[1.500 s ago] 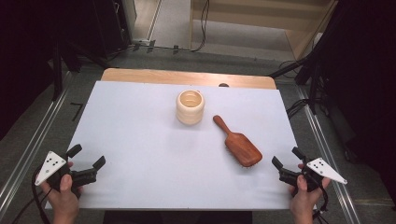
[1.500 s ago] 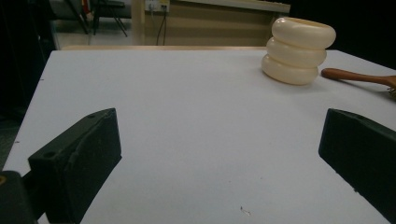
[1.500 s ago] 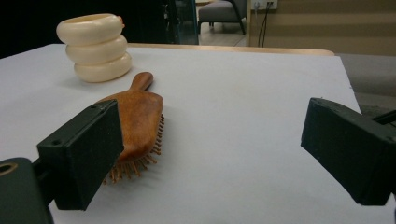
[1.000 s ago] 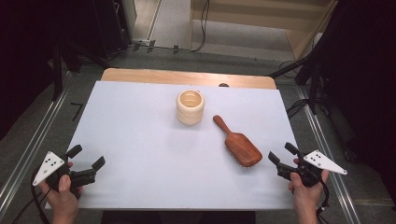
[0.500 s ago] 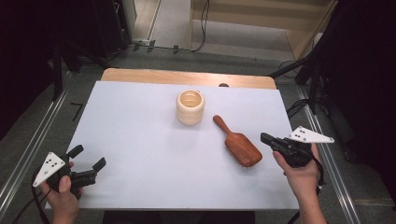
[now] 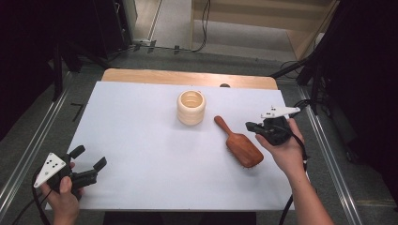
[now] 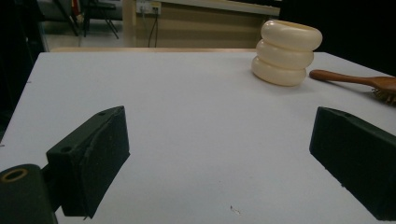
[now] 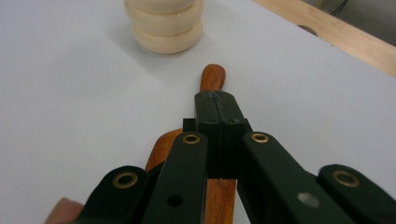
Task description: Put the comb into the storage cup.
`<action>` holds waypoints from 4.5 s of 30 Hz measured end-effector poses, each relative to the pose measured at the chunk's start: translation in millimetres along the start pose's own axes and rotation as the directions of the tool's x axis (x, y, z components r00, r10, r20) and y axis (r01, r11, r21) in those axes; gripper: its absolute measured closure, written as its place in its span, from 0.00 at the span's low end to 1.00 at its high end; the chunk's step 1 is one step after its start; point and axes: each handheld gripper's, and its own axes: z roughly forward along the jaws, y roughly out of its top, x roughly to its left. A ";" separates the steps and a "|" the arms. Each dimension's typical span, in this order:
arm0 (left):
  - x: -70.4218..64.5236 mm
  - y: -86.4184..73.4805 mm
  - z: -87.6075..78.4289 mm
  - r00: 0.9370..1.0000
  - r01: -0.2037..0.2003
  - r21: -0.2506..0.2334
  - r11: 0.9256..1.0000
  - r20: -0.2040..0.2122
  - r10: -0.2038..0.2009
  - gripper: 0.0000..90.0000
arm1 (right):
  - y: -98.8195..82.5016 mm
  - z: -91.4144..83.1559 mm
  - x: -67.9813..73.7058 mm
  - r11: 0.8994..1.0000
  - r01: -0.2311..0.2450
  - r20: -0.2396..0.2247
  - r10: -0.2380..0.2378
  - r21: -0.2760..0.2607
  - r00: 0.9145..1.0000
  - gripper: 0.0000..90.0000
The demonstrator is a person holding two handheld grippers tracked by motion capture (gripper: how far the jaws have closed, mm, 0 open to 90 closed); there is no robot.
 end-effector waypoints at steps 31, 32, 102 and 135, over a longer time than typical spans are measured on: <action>-0.9 2.1 0.9 1.000 -0.006 0.015 1.000 0.000 0.005 0.00 | 47.5 120.0 -9.8 0.935 -0.086 0.016 0.086 0.344 0.996 0.98; -0.6 2.1 1.0 1.000 -0.008 0.018 1.000 0.001 0.008 0.00 | 47.2 122.8 -10.4 0.932 -0.091 0.022 0.089 0.350 0.996 0.98; -0.6 2.3 4.4 1.000 -0.007 0.042 0.999 0.011 0.006 0.00 | 28.0 131.6 52.3 0.910 0.092 -0.142 -0.037 0.405 0.989 0.98; -2.0 2.4 5.4 1.000 -0.020 0.056 0.998 0.017 0.019 0.00 | 3.2 80.7 65.5 0.988 0.092 -0.184 -0.068 0.125 0.981 0.41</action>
